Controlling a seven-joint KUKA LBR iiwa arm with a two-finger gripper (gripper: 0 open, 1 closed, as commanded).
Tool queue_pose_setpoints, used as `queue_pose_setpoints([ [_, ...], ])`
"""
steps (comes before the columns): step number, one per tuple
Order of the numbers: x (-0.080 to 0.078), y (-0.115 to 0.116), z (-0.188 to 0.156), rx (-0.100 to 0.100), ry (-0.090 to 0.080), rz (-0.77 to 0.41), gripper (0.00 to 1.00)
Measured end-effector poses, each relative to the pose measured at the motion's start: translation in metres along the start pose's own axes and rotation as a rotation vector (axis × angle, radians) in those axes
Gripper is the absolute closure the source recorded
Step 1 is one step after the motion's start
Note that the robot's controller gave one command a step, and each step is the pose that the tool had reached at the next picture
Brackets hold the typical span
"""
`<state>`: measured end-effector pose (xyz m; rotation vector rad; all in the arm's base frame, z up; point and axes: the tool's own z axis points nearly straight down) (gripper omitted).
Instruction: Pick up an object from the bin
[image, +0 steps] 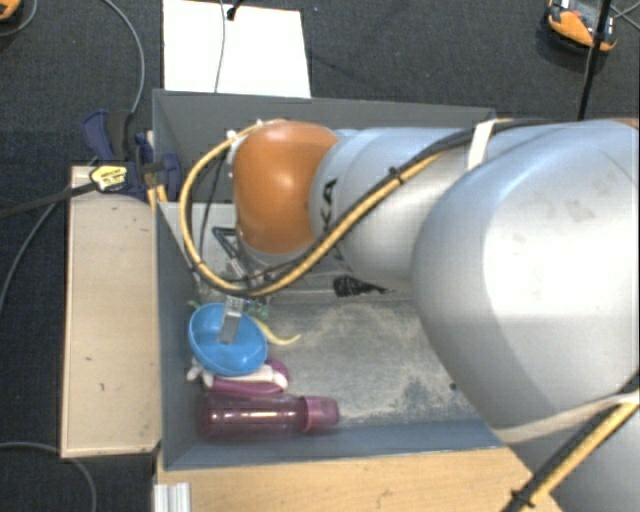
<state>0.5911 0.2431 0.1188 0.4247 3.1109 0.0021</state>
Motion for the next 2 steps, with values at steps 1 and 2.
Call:
queue_pose_setpoints([
  [1, 0.016, 0.006, 0.047, -0.004, -0.002, 0.134, 0.0],
  [2, -0.002, 0.006, 0.044, -0.009, -0.003, 0.184, 1.0],
])
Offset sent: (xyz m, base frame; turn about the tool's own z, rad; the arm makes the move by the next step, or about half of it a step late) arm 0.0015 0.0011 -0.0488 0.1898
